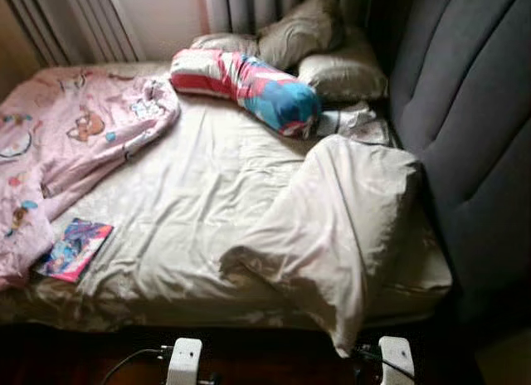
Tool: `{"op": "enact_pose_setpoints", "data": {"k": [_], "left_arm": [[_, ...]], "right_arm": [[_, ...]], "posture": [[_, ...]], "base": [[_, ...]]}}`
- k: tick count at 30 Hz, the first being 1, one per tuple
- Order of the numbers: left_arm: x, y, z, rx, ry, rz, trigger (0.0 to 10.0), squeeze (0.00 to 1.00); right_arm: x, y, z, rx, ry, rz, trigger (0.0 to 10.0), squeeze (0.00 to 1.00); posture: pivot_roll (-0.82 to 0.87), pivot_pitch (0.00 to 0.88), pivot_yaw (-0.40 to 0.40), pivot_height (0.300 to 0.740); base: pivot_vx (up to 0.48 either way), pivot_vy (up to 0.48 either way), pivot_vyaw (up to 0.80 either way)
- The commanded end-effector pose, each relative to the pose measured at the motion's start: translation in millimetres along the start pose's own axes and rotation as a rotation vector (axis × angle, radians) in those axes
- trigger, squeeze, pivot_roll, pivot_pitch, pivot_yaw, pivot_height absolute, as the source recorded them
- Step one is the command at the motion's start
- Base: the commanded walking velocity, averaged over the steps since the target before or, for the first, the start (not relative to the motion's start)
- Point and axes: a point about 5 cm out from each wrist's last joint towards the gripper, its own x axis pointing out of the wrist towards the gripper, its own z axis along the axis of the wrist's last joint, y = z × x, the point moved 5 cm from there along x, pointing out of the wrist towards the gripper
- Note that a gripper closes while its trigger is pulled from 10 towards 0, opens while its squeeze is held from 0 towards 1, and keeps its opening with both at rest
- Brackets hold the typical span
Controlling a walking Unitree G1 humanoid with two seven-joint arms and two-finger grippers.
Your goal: Clean up the room
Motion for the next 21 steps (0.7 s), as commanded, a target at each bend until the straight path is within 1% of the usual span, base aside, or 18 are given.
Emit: {"op": "enact_pose_setpoints", "data": {"k": [1,20,21], "left_arm": [[-2.8,11.5,-8.5,0.006,0.025,0.024,10.0,0.00],[-2.9,12.3,-9.4,-0.004,0.033,0.014,10.0,0.00],[-3.1,12.9,-9.9,-0.003,0.034,0.016,10.0,0.00]], "right_arm": [[-0.4,8.2,-6.9,0.019,0.013,0.011,10.0,0.00],[-0.2,9.3,-6.1,0.039,0.007,0.006,10.0,0.00],[-0.2,9.6,-6.1,0.040,0.007,0.008,10.0,0.00]], "posture": [[0.03,0.081,0.015,0.740],[0.03,0.088,0.026,0.740],[0.03,0.086,0.027,0.740]], "base": [[0.000,0.000,0.00],[0.000,0.000,0.00],[0.240,0.000,0.00]]}}
